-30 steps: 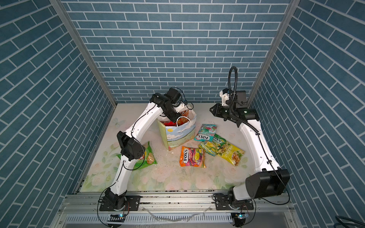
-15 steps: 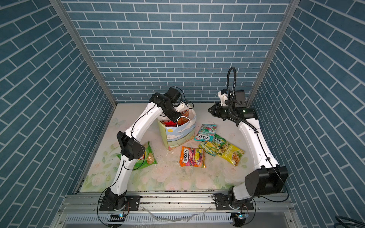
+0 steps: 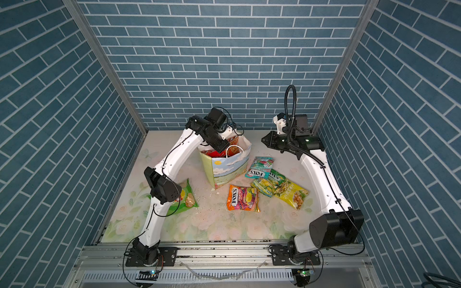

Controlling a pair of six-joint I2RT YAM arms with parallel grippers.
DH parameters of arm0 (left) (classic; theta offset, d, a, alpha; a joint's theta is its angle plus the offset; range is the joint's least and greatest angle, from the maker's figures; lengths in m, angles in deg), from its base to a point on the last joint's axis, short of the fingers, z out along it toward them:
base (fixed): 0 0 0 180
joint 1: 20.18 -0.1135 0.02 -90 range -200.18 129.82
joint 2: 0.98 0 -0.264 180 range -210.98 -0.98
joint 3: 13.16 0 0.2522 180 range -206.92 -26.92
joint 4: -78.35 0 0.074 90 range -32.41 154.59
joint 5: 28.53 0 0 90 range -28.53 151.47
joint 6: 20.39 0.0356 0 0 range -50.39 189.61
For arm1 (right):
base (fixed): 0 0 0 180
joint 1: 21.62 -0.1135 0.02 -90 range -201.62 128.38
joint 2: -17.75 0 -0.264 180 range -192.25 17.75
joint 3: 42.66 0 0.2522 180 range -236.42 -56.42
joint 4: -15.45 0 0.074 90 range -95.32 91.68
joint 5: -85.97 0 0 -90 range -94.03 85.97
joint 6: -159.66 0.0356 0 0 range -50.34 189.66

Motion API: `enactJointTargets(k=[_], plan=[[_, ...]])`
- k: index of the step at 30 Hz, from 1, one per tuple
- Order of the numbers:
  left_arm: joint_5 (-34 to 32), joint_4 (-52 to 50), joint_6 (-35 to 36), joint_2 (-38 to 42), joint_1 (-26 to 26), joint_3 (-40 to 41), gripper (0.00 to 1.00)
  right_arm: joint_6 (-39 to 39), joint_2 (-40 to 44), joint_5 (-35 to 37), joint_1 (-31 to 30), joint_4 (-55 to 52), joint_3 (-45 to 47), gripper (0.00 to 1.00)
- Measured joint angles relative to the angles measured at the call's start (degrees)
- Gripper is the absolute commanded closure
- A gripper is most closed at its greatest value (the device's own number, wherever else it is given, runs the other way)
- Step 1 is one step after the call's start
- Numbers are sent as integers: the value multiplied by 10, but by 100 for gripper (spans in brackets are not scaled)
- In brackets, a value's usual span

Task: Take the snacks out of the paper bag
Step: Pick up the snack from the paper bag.

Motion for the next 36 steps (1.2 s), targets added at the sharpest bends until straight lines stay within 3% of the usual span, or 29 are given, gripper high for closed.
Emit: enactJointTargets(k=[36], plan=[[16,28,-25,84,1,-1,100,-4,-24,31,-59,-9,0,80]])
